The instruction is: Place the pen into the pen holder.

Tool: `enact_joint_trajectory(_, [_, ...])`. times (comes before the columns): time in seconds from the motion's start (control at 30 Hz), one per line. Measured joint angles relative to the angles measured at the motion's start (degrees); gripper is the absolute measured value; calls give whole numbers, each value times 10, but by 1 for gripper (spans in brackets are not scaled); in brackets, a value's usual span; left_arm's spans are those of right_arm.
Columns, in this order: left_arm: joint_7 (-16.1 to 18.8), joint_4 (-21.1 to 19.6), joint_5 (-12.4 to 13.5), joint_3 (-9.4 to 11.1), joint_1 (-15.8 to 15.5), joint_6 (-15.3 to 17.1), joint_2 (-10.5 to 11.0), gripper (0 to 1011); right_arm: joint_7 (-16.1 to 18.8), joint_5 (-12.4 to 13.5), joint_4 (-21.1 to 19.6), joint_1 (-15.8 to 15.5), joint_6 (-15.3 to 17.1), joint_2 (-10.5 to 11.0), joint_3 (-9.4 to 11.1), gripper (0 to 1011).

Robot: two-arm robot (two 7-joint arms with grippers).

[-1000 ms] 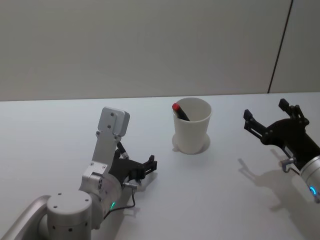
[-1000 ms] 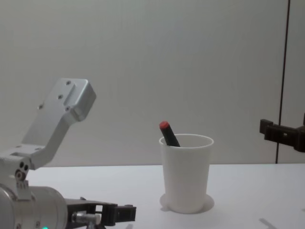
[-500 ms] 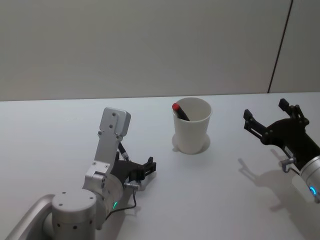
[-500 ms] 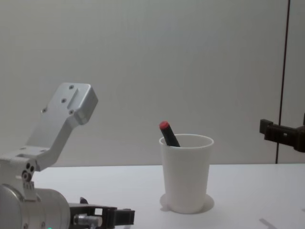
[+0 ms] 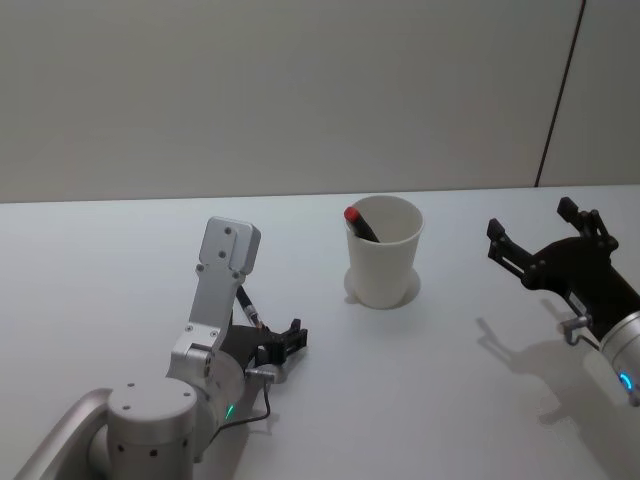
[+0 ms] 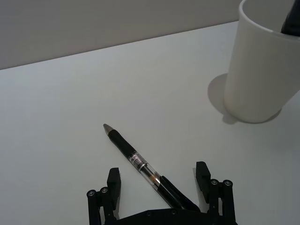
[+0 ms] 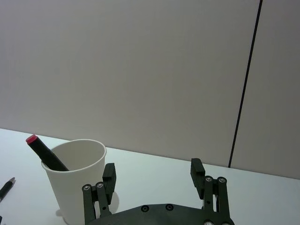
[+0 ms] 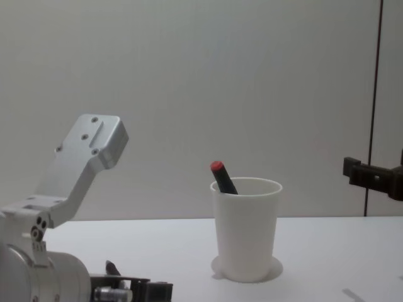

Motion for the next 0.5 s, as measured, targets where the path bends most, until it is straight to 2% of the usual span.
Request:
enact_joint_trajectory(0.33, [5,-1,1,-1,0,6,-2,996,0,0,0,0,0,0,0,1001])
enact_joint_trajectory(0.5, [6,-1,2,-1,1,7,-3,891,0,0,0,0,0,0,0,1001])
